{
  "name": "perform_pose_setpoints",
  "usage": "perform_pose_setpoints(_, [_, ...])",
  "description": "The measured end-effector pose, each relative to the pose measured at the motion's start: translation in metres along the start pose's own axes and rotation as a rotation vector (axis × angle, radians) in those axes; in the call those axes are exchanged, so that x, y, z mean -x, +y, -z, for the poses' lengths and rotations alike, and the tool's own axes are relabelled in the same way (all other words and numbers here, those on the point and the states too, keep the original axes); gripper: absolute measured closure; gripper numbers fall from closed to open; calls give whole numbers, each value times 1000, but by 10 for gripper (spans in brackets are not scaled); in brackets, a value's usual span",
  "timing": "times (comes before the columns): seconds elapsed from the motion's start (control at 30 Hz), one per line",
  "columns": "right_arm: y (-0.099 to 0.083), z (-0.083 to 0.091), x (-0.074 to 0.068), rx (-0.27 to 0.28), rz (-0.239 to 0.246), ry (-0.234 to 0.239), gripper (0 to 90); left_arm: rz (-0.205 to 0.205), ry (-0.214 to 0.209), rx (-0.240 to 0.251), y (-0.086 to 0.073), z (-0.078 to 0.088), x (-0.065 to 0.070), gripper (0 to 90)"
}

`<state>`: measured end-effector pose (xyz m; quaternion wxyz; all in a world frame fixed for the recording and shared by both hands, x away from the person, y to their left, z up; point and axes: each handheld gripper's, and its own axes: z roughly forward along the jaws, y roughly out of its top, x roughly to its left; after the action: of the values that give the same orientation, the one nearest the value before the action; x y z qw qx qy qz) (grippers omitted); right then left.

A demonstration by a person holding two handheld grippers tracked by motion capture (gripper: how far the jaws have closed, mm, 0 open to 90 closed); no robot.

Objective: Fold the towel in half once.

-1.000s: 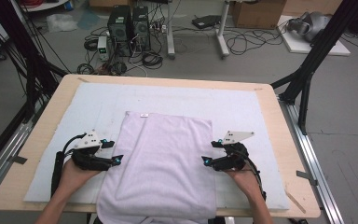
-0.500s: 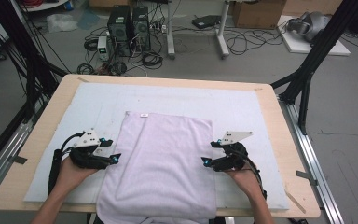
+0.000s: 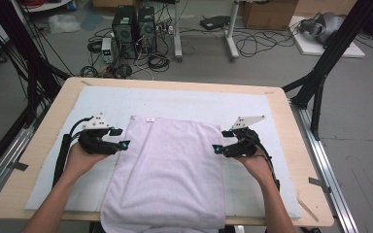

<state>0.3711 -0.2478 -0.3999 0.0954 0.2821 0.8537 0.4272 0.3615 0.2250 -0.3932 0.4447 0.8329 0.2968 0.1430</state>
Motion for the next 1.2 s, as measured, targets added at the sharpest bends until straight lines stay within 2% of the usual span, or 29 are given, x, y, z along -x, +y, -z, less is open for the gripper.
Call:
perform_pose_setpoints(0.17, [20,-3,16,-13,9,-14,302,-1,-1,-30,17,-17,-20,478])
perform_pose_setpoints(0.27, [22,-9,27,-21,0,-27,345,-5,-49,-52,21,-33,-29,512])
perform_pose_setpoints(0.3, [21,-11,30,-23,-4,-31,354,-16,-50,-36,21,-37,-31,521])
perform_pose_setpoints(0.37, [18,-16,36,-27,-24,-32,372,-34,-21,-25,18,-44,-36,537])
perform_pose_setpoints(0.43, [14,-21,41,-44,-34,-39,390,-6,-19,-45,12,-50,-45,565])
perform_pose_setpoints(0.53, [8,-28,48,-56,-46,-57,408,26,-12,-115,4,-57,-53,585])
perform_pose_setpoints(0.6, [3,-32,53,-56,-63,-72,421,46,-9,-141,0,-62,-55,585])
perform_pose_setpoints(0.7, [-4,-42,57,-81,-67,-87,446,27,8,-177,-3,-70,-53,593])
perform_pose_setpoints(0.77, [-8,-47,58,-90,-69,-85,455,25,15,-174,-3,-73,-52,601])
perform_pose_setpoints(0.83, [-11,-51,58,-95,-74,-90,469,29,45,-176,-2,-74,-51,644])
perform_pose_setpoints(0.9, [-13,-51,57,-82,-73,-109,524,10,70,-185,-1,-75,-48,667])
perform_pose_setpoints(0.93, [-13,-50,57,-80,-75,-115,544,16,76,-185,0,-76,-46,686])
perform_pose_setpoints(1.03, [-12,-51,56,-90,-74,-133,622,24,84,-193,1,-76,-44,805])
perform_pose_setpoints(1.13, [-10,-50,56,-99,-70,-101,801,54,90,-196,1,-75,-47,850])
perform_pose_setpoints(1.2, [-7,-51,53,-111,-51,-101,842,57,103,-201,1,-72,-47,858])
